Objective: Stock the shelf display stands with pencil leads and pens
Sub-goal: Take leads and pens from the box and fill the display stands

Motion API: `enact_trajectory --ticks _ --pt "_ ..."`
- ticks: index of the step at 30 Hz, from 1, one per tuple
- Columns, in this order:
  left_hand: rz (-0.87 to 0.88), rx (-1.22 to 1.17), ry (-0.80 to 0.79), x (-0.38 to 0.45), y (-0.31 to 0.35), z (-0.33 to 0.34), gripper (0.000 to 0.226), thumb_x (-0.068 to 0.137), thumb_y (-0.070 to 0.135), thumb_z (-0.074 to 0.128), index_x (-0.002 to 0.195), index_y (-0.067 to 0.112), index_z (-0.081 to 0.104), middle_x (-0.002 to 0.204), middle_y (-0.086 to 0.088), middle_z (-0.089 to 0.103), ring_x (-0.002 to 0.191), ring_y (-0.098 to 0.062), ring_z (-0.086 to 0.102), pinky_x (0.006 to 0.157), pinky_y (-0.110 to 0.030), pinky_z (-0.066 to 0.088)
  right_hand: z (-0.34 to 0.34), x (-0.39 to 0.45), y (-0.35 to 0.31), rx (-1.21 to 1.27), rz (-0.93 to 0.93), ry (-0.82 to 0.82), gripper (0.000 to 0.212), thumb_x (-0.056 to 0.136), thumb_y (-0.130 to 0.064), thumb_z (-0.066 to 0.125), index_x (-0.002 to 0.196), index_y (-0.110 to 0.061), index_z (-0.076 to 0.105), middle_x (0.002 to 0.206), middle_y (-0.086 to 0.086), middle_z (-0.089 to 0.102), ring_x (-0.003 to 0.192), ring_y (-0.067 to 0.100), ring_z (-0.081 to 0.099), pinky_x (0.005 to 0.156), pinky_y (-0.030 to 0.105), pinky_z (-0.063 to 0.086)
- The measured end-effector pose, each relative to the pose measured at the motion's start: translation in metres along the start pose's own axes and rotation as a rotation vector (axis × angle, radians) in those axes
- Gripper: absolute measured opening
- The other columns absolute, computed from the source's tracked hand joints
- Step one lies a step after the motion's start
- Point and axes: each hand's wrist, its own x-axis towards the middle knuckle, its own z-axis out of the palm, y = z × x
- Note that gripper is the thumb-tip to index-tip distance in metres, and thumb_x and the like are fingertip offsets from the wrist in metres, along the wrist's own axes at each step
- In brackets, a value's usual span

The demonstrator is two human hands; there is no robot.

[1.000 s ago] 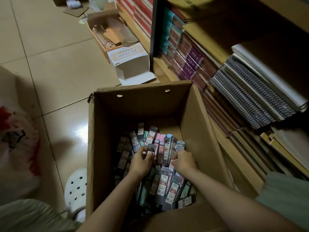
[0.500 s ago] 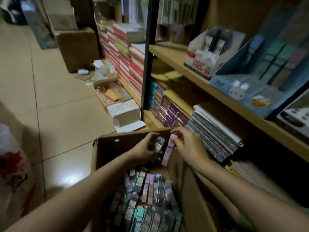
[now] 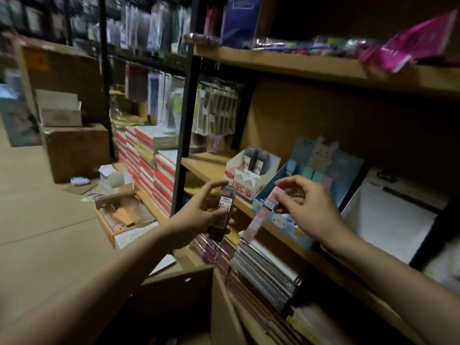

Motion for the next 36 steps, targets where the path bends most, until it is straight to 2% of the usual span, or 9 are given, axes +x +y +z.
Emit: enact_trajectory --ticks 5,9,12,15,23,27,31,33,36 --pt "-0.026 -0.117 0.084 0.027 0.007 0.007 0.053 0.091 0.001 0.056 0.127 0.038 0.045 0.105 -0.009 0.072 0.091 -0.025 0.072 0.067 -0.037 0.06 -0.028 0.05 -0.018 -0.155 -0.072 0.142 0.007 0.089 -0.017 0.069 0.092 -0.023 0.067 0.085 -0.002 0.072 0.073 0.013 0.072 0.071 0.039 0.062" --pt "-0.037 -0.2 0.095 0.043 0.006 0.011 0.032 0.092 0.001 0.054 0.117 0.02 0.048 0.095 -0.006 0.075 0.087 -0.023 0.073 0.074 -0.042 0.06 -0.03 0.084 -0.017 -0.359 -0.103 0.229 0.009 0.09 -0.025 0.068 0.099 -0.023 0.068 0.091 -0.006 0.07 0.089 0.017 0.068 0.079 0.041 0.059" --pt "-0.048 -0.207 0.111 0.052 0.002 0.013 0.026 0.093 0.002 0.054 0.112 0.018 0.051 0.1 -0.011 0.072 0.086 -0.022 0.073 0.077 -0.043 0.059 -0.027 0.105 -0.018 -0.487 -0.145 0.268 0.007 0.089 -0.028 0.069 0.095 -0.025 0.068 0.088 -0.01 0.069 0.087 0.012 0.067 0.075 0.026 0.056" --pt "-0.053 -0.195 0.155 0.059 -0.006 0.014 0.025 0.094 0.003 0.055 0.112 0.02 0.052 0.105 -0.014 0.069 0.085 -0.02 0.073 0.072 -0.038 0.06 -0.029 0.116 -0.018 -0.589 -0.143 0.271 0.005 0.09 -0.028 0.068 0.093 -0.025 0.068 0.085 -0.009 0.067 0.083 0.008 0.063 0.062 0.008 0.039" --pt "-0.023 -0.125 0.026 0.072 -0.027 0.046 0.022 0.093 0.007 0.055 0.111 0.021 0.054 0.105 -0.008 0.07 0.088 -0.018 0.073 0.07 -0.031 0.059 -0.082 0.088 -0.006 -0.853 -0.079 0.163 0.014 0.088 -0.024 0.07 0.1 -0.017 0.07 0.087 -0.006 0.065 0.078 0.008 0.061 0.058 0.008 0.037" --pt "0.042 -0.026 -0.023 0.074 -0.031 0.061 0.013 0.094 0.017 0.056 0.106 0.021 0.052 0.104 0.0 0.072 0.09 -0.014 0.072 0.076 -0.041 0.06 -0.103 0.066 0.003 -0.909 -0.004 0.108 0.015 0.088 -0.022 0.07 0.102 -0.016 0.068 0.091 -0.002 0.067 0.082 0.01 0.063 0.06 0.014 0.046" --pt "0.089 0.042 -0.041 0.072 -0.032 0.07 0.014 0.098 0.021 0.051 0.104 0.033 0.048 0.109 -0.003 0.066 0.091 -0.016 0.07 0.07 -0.033 0.059 -0.105 0.054 0.017 -0.912 -0.008 0.103 0.013 0.088 -0.021 0.07 0.101 -0.018 0.066 0.092 -0.001 0.068 0.083 0.012 0.064 0.072 0.03 0.057" --pt "0.092 0.096 -0.034 0.07 -0.036 0.072 0.015 0.099 0.023 0.048 0.108 0.034 0.046 0.109 -0.002 0.065 0.091 -0.015 0.07 0.073 -0.035 0.06 -0.103 0.051 0.025 -0.907 -0.029 0.128 0.01 0.088 -0.021 0.07 0.098 -0.019 0.067 0.09 -0.001 0.069 0.081 0.012 0.065 0.073 0.033 0.059" --pt "0.077 0.131 -0.018 0.067 -0.041 0.075 0.013 0.1 0.023 0.046 0.106 0.035 0.044 0.103 -0.001 0.068 0.09 -0.019 0.069 0.077 -0.04 0.059 -0.101 0.051 0.036 -0.911 -0.03 0.153 0.011 0.089 -0.023 0.069 0.099 -0.017 0.068 0.09 0.0 0.07 0.079 0.011 0.064 0.07 0.027 0.056"
